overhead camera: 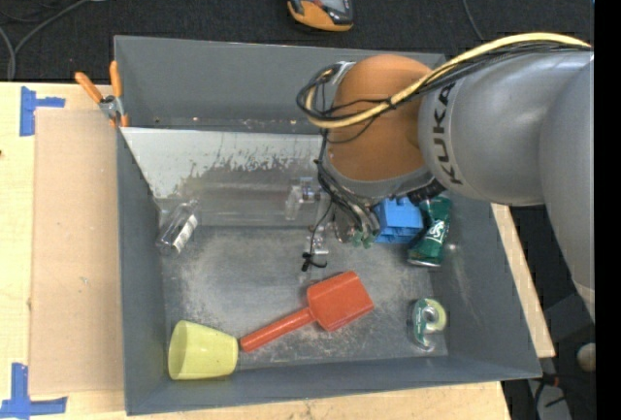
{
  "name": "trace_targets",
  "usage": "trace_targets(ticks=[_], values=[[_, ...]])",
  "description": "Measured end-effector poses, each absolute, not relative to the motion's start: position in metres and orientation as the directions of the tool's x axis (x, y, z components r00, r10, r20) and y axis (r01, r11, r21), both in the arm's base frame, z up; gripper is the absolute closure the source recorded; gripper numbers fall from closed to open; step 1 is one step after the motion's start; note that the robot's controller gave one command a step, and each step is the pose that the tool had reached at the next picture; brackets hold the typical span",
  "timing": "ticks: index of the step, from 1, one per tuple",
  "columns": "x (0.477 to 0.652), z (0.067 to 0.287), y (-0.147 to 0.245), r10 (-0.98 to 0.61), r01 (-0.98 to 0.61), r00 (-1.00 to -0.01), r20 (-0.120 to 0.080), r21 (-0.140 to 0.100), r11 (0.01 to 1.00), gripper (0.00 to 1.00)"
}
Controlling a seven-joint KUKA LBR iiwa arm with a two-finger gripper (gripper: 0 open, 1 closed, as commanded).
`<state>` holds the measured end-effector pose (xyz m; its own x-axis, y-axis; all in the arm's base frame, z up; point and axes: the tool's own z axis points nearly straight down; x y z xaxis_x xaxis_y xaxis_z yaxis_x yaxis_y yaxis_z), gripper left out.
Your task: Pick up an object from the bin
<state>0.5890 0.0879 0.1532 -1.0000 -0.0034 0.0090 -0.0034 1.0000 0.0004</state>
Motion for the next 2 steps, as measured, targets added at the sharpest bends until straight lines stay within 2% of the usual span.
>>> trace_targets(ticks=[1, 2], values=[[0.591, 0.158, 0.087, 0.000, 0.000, -1.000, 0.002, 0.001, 1.000, 0.00], [0.499, 0.068, 0.039, -0.306, -0.306, -0.952, 0.010, 0.003, 0.952, 0.00]])
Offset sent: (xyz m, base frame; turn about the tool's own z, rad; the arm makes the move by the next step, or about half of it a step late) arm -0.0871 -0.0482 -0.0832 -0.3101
